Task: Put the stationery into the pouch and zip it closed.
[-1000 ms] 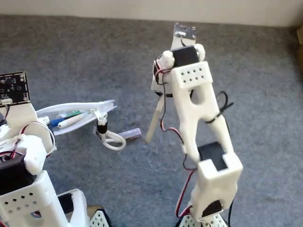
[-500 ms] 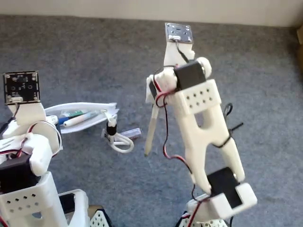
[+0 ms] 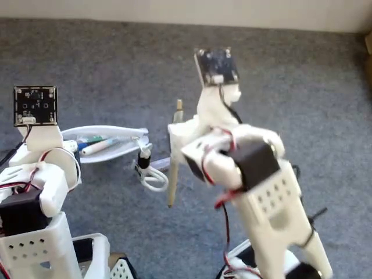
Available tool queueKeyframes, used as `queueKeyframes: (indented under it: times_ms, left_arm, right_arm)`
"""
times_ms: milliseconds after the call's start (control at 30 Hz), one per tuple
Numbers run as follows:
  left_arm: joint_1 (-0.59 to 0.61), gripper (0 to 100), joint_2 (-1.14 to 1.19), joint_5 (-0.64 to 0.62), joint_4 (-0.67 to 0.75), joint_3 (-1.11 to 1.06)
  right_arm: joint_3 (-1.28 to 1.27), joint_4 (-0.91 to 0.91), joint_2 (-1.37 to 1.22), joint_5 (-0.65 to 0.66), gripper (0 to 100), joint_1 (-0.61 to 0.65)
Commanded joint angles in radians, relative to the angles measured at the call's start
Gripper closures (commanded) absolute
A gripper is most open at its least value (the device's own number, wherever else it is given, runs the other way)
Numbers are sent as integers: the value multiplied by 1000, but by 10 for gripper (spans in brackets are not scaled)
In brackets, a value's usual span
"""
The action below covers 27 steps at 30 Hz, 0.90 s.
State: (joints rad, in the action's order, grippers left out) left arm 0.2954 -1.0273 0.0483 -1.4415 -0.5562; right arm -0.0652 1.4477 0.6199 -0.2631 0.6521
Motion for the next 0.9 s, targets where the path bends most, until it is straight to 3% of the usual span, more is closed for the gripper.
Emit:
queueKeyframes:
  times_ms: [0,433,867]
  left_arm:
    - [-24,989,1,-14,15,27]
    - [-22,989,1,-14,15,25]
    - [-19,989,1,-14,15,25]
  right_arm:
    - [-88,-131,148,54,994,51]
    - [-243,-398,415,92,994,165]
    - [-308,-751,426,95,994,208]
